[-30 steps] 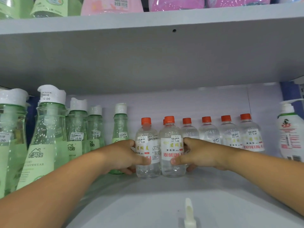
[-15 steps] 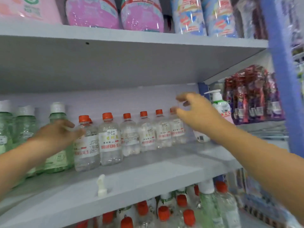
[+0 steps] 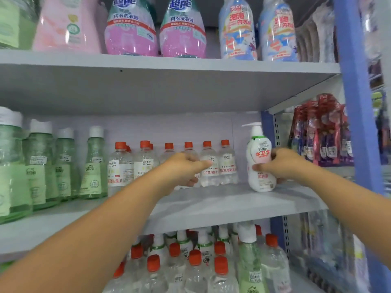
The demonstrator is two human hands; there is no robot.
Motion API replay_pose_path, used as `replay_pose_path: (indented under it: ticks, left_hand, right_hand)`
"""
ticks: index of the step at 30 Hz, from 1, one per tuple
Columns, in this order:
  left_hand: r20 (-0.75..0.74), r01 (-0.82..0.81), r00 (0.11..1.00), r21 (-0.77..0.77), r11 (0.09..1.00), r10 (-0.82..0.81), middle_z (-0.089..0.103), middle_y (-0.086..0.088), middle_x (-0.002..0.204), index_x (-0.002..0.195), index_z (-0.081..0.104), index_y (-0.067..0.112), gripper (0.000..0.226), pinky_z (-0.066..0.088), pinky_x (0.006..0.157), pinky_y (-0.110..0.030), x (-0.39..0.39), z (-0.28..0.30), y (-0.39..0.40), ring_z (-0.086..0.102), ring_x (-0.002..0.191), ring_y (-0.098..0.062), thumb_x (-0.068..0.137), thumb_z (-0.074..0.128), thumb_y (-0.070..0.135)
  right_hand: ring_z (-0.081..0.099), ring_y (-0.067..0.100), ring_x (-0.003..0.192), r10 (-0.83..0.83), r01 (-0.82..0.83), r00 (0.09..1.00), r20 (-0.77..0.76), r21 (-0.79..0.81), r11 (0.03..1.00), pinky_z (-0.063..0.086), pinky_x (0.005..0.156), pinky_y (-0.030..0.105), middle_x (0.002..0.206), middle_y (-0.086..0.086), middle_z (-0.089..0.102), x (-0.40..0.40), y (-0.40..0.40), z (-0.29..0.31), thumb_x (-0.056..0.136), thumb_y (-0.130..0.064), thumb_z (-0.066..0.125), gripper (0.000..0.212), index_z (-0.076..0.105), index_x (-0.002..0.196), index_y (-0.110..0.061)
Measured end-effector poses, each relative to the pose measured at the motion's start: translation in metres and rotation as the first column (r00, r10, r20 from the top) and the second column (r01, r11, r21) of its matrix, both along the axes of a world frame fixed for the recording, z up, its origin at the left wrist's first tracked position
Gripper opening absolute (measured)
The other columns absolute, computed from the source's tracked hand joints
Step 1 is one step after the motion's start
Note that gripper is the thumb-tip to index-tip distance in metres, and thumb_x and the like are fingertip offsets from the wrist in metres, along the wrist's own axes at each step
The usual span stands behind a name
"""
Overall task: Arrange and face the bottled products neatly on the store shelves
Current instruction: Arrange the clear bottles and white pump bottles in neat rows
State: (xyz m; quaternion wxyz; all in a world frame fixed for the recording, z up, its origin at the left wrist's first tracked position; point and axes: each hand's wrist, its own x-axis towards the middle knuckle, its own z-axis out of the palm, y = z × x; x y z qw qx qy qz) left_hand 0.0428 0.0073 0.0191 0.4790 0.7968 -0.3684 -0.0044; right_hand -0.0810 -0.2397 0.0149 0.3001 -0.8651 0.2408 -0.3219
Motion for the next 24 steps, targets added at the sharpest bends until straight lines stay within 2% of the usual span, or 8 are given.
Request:
replay_pose_path:
  ticks: [4,7,9,11,14,17,19,24]
  left_hand:
    - [-0.013,-0.03,0.999,-0.028,0.999,0.03,0.06,-0.001,0.129,0.145,0.044,0.026,0.08,0.058,0.092,-0.037,-0.009,-0.01,-0.015,0.066,0.105,-0.018,0.079,0.074,0.061]
    - [0.022,-0.049,0.998,-0.099,0.994,0.051,0.065,0.007,0.115,0.137,0.048,0.03,0.069,0.057,0.089,-0.038,-0.015,-0.019,-0.016,0.064,0.099,-0.012,0.079,0.079,0.051]
    - [0.014,-0.119,0.992,-0.157,0.98,0.122,0.069,0.007,0.111,0.127,0.054,0.028,0.056,0.056,0.082,-0.035,-0.011,-0.02,-0.01,0.065,0.094,-0.011,0.08,0.081,0.044]
    - [-0.017,-0.184,0.983,-0.203,0.962,0.184,0.069,0.005,0.112,0.122,0.055,0.027,0.047,0.054,0.077,-0.034,-0.005,-0.021,-0.002,0.066,0.094,-0.015,0.083,0.08,0.039]
    - [-0.062,-0.192,0.981,-0.255,0.948,0.182,0.069,0.007,0.11,0.122,0.057,0.028,0.042,0.052,0.08,-0.034,-0.002,-0.028,0.001,0.066,0.094,-0.014,0.087,0.076,0.038]
    - [-0.141,-0.178,0.98,-0.283,0.943,0.143,0.071,0.003,0.117,0.128,0.058,0.025,0.046,0.054,0.084,-0.036,-0.003,-0.036,0.0,0.068,0.1,-0.017,0.088,0.073,0.042]
    - [-0.175,-0.167,0.977,-0.294,0.941,0.118,0.072,0.003,0.118,0.128,0.058,0.026,0.045,0.055,0.086,-0.038,-0.003,-0.037,0.0,0.069,0.102,-0.018,0.089,0.073,0.042]
    - [-0.194,-0.172,0.974,-0.284,0.943,0.119,0.071,0.003,0.122,0.128,0.059,0.028,0.043,0.055,0.098,-0.045,-0.001,-0.037,0.001,0.067,0.109,-0.02,0.089,0.073,0.041]
  right_hand:
    - [0.069,0.016,0.098,0.293,-0.294,0.955,-0.04,-0.01,0.956,0.063,0.079,0.035,0.114,-0.004,0.07,0.026,0.044,-0.003,0.09,-0.037,0.073,0.031,0.061,0.116,-0.027]
    - [0.068,0.016,0.106,0.479,-0.485,0.865,-0.15,-0.008,0.874,0.061,0.089,0.035,0.121,-0.002,0.068,0.033,0.062,-0.002,0.099,-0.036,0.061,0.033,0.061,0.129,-0.021]
    - [0.069,0.016,0.103,0.408,-0.426,0.893,-0.19,-0.064,0.903,0.061,0.086,0.033,0.121,-0.001,0.066,0.036,0.047,0.006,0.102,-0.029,0.056,0.027,0.064,0.125,-0.018]
    - [0.068,0.021,0.101,0.137,-0.188,0.965,-0.224,-0.227,0.956,0.06,0.083,0.033,0.12,0.004,0.066,0.042,0.016,0.023,0.102,-0.023,0.053,0.024,0.066,0.12,-0.013]
    - [0.061,0.028,0.095,-0.192,0.149,0.973,-0.127,-0.289,0.946,0.048,0.069,0.029,0.12,0.013,0.062,0.049,-0.027,0.044,0.099,-0.039,0.059,0.048,0.057,0.13,-0.003]
    - [0.059,0.036,0.118,-0.068,0.07,0.997,-0.036,0.055,0.996,0.051,0.088,0.037,0.136,0.019,0.056,0.064,-0.062,0.045,0.085,-0.047,0.077,0.079,0.045,0.141,-0.001]
    - [0.063,0.038,0.114,0.001,0.005,1.0,-0.025,0.236,0.972,0.053,0.096,0.05,0.129,0.018,0.063,0.079,-0.075,0.033,0.068,-0.048,0.089,0.085,0.051,0.131,-0.005]
    - [0.068,0.035,0.09,-0.052,0.045,0.997,0.059,0.121,0.992,0.059,0.084,0.05,0.115,0.024,0.069,0.099,-0.064,0.019,0.081,-0.022,0.083,0.042,0.056,0.106,-0.002]
